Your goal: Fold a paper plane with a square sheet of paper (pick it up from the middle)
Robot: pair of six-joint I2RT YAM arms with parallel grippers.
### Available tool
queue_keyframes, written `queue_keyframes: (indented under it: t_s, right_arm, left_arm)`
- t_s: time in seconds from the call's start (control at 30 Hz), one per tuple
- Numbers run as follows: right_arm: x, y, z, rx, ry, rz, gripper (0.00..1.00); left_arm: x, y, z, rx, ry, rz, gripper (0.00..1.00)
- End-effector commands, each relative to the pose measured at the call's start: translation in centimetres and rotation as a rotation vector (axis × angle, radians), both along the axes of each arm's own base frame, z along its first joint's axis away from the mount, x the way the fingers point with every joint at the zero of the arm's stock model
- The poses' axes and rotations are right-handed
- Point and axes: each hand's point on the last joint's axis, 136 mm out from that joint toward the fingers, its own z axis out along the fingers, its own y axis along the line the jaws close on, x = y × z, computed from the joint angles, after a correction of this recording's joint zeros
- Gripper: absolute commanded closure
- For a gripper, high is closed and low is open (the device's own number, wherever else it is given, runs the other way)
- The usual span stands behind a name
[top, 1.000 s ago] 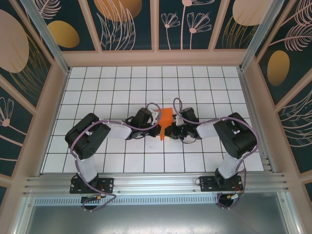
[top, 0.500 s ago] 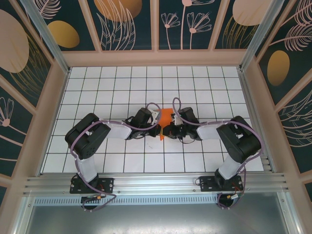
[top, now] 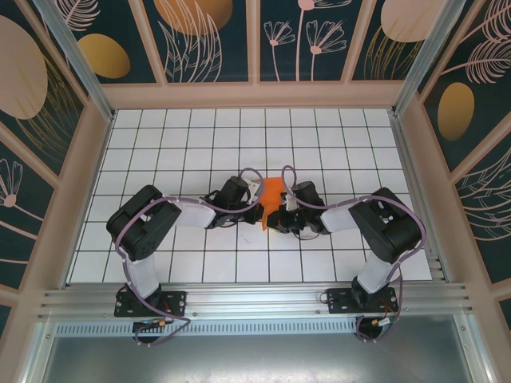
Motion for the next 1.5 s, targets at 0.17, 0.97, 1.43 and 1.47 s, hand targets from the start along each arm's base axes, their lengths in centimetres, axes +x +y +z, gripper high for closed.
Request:
queue_keyframes:
  t_s: [0.17, 0.97, 1.43, 1.47]
  right_arm:
    - [-0.6, 0.8, 2.5, 0.048, -0.038, 0.022, 0.9]
    - [-0.3, 0.8, 2.2, -0.051, -0.023, -0.027, 0.9]
    - [-1.0, 0.7, -2.2, -0.172, 0.069, -0.05, 0.92]
    - [-1.2, 0.4, -2.7, -0.18, 0.081, -0.052, 0.92]
  left_arm:
    - [-2.2, 2.4, -4.2, 0.115, 0.121, 0.015, 1.0]
    - [-2.2, 2.4, -4.1, 0.111, 0.124, 0.014, 1.0]
    - [-2.2, 2.2, -4.0, 0.107, 0.122, 0.013, 1.0]
    - [-2.1, 2.3, -4.0, 0.106, 0.121, 0.013, 1.0]
